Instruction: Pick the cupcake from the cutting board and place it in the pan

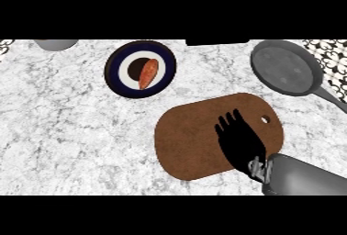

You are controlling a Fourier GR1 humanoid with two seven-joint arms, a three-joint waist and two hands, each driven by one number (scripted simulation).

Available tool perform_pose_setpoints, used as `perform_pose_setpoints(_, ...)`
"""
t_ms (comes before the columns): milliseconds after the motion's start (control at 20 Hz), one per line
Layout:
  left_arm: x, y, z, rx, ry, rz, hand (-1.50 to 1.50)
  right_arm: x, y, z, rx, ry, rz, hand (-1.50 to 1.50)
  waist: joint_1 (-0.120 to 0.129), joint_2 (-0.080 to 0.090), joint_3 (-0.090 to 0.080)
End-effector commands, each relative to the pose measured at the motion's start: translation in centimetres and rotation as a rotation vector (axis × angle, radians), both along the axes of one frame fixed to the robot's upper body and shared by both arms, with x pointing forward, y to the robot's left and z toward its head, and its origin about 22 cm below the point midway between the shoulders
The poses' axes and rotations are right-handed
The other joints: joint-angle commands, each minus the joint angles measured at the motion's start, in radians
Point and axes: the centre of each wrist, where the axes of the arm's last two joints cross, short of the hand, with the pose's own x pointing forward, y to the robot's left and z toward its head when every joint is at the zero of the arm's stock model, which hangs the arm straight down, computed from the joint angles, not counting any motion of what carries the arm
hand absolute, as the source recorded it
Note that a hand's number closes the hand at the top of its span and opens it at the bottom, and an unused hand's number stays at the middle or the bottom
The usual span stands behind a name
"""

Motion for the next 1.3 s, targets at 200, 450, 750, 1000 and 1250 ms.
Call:
perform_pose_setpoints(200, 9.0, -1.0, 4.1, -0.031, -0.514, -0.014, 0.00, -0.5, 1.7, -0.7, -0.102, -0.123, -0.025, -1.50, -0.008, -0.002, 0.001)
perform_pose_setpoints(450, 9.5, -1.0, 4.1, -0.018, -0.518, -0.020, 0.00, -0.6, 2.2, -1.1, -0.093, -0.114, -0.033, -1.50, -0.003, 0.003, 0.002)
perform_pose_setpoints(750, 9.6, -1.7, 3.9, -0.030, -0.532, -0.008, 0.00, -0.5, 1.7, -1.5, -0.099, -0.133, -0.054, -1.50, 0.002, 0.004, 0.004)
perform_pose_setpoints(1000, 10.0, -1.6, 4.1, -0.021, -0.536, -0.030, 0.00, -0.7, 2.2, -1.8, -0.087, -0.137, -0.028, 1.50, 0.012, 0.010, 0.005)
perform_pose_setpoints(1250, 10.1, -1.8, 4.0, -0.024, -0.537, -0.040, 0.00, -1.5, 2.5, -2.2, -0.115, -0.177, 0.069, 1.50, 0.033, 0.013, 0.006)
